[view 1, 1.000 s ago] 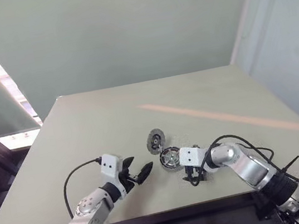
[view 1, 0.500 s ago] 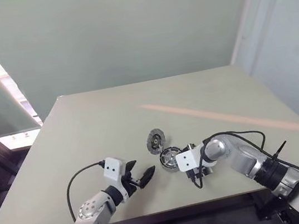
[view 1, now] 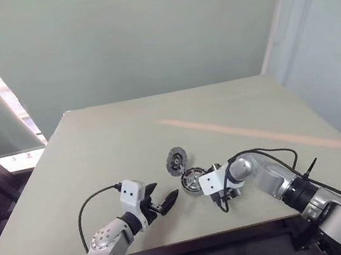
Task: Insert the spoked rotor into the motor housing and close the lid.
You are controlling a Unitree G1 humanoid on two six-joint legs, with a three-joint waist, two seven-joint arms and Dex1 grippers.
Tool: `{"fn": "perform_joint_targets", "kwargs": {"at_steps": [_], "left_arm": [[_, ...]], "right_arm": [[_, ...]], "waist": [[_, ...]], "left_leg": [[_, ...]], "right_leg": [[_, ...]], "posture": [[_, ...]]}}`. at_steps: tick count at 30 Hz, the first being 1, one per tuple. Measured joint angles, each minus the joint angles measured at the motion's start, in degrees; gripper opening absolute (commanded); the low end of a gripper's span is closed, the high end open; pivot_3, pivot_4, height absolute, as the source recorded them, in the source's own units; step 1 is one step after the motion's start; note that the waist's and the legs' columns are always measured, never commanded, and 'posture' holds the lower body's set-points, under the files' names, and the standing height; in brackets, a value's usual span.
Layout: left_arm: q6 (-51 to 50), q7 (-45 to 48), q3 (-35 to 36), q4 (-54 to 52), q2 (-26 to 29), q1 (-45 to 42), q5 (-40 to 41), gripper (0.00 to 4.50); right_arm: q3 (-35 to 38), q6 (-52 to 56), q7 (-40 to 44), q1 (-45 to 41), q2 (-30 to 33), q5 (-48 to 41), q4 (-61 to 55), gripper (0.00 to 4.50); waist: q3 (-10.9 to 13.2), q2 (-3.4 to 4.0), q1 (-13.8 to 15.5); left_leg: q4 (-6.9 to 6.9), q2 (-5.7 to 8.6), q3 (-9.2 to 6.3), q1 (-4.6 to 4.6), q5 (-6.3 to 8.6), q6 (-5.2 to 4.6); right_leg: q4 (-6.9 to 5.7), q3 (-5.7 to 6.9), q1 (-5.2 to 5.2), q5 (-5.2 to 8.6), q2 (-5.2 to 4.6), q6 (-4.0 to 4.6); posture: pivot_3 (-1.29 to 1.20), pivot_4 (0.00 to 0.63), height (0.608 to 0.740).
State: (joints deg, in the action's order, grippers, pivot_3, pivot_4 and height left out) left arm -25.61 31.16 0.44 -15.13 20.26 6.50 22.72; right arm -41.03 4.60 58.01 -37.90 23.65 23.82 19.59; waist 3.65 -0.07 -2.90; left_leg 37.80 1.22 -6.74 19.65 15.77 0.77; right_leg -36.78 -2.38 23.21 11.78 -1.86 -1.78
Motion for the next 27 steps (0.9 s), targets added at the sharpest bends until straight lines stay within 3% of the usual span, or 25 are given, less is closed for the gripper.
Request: {"fn": "perform_joint_targets", "kwargs": {"at_steps": [7, 11, 27], "left_arm": [[0.5, 0.1, 0.0, 0.0, -0.3, 0.1, -0.4, 4.5], [1.1, 0.0, 0.1, 0.5, -0.4, 0.1, -0.4, 4.5], [2.7, 0.0, 1.7, 2.6, -0.4, 0.6, -0.3, 4.5]], "right_arm": [[1.3, -1.2, -2.6, -0.4, -1.0, 1.2, 1.5, 1.1], [1.4, -2.4, -2.6, -0.6, -1.7, 1.2, 2.6, 0.13], [3.0, -2.0, -1.4, -0.6, -3.6, 0.3, 3.4, 0.03]], "waist": [[0.0, 0.02, 0.0], [0.0, 0.01, 0.0], [0.0, 0.02, 0.0]], "left_leg": [[-0.05, 0.02, -0.01, 0.0, -0.01, 0.01], [-0.1, 0.01, 0.01, 0.0, -0.02, 0.01], [-0.06, -0.01, 0.0, 0.01, -0.02, 0.0]], "right_leg": [[0.0, -0.01, 0.01, 0.0, -0.01, 0.0], [-0.01, -0.02, 0.05, -0.01, 0.0, 0.0], [-0.03, -0.01, 0.06, -0.02, 0.02, 0.01]], "posture": [[0.0, 0.0, 0.74], [0.0, 0.0, 0.74], [0.0, 0.0, 0.74]]}}
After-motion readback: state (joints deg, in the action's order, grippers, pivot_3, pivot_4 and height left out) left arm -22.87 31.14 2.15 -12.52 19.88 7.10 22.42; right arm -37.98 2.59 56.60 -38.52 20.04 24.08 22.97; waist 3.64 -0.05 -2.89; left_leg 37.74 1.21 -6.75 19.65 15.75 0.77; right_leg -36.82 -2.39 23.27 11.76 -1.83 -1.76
